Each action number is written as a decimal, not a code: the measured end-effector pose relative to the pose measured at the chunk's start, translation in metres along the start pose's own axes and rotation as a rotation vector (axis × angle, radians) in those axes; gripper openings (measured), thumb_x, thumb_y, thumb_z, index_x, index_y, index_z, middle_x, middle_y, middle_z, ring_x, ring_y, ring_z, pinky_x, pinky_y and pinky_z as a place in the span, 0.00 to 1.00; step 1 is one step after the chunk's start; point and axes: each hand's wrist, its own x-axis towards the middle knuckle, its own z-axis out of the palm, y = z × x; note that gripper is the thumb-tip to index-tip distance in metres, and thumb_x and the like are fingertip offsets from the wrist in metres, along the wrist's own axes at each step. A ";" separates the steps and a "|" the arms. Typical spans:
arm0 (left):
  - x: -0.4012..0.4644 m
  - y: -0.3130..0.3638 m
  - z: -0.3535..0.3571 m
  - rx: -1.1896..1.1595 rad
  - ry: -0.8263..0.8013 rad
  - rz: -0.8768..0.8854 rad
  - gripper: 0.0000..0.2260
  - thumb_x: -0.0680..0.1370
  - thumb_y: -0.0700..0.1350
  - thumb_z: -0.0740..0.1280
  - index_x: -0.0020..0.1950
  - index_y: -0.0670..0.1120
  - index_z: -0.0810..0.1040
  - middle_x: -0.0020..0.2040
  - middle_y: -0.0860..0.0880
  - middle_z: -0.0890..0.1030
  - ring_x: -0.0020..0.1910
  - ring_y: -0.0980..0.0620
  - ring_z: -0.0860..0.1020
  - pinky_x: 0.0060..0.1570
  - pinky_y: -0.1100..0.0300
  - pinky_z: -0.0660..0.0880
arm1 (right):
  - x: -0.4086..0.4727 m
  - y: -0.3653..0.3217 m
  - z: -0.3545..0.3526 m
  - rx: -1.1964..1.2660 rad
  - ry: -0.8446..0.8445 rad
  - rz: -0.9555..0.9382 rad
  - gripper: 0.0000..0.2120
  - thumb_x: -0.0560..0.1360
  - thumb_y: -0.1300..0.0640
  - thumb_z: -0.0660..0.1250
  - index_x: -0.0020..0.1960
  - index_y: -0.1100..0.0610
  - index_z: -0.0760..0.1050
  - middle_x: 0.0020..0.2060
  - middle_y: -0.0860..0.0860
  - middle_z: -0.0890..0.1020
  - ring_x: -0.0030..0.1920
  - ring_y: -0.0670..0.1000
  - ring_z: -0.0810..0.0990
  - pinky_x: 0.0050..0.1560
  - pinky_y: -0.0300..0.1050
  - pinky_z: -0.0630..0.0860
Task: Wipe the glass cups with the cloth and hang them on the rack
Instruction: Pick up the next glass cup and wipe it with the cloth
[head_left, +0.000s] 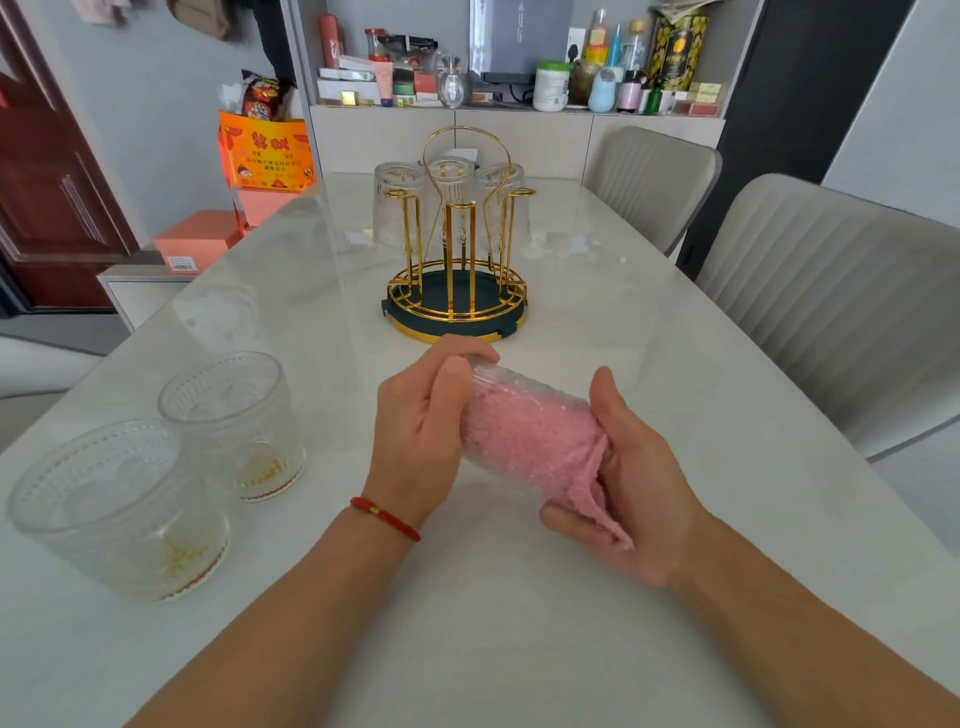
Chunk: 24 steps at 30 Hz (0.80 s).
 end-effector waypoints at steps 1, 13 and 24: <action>0.002 0.005 0.002 -0.060 -0.018 -0.157 0.17 0.82 0.44 0.54 0.47 0.48 0.82 0.38 0.57 0.81 0.38 0.57 0.76 0.32 0.67 0.71 | 0.000 -0.001 -0.003 -0.184 0.064 -0.010 0.53 0.70 0.21 0.51 0.58 0.73 0.75 0.22 0.57 0.75 0.13 0.48 0.62 0.18 0.35 0.56; -0.001 0.001 -0.002 -0.034 0.069 0.055 0.17 0.80 0.47 0.56 0.44 0.42 0.82 0.40 0.46 0.80 0.40 0.49 0.76 0.37 0.58 0.71 | -0.003 0.006 0.015 0.152 0.009 0.043 0.37 0.77 0.30 0.51 0.51 0.61 0.83 0.28 0.55 0.79 0.14 0.45 0.62 0.16 0.32 0.60; 0.003 -0.019 0.001 0.019 0.114 0.013 0.16 0.79 0.49 0.56 0.46 0.44 0.82 0.41 0.48 0.79 0.42 0.55 0.76 0.37 0.58 0.71 | 0.000 -0.002 0.009 0.321 0.193 -0.093 0.32 0.81 0.36 0.54 0.41 0.60 0.84 0.36 0.56 0.81 0.15 0.48 0.60 0.15 0.31 0.54</action>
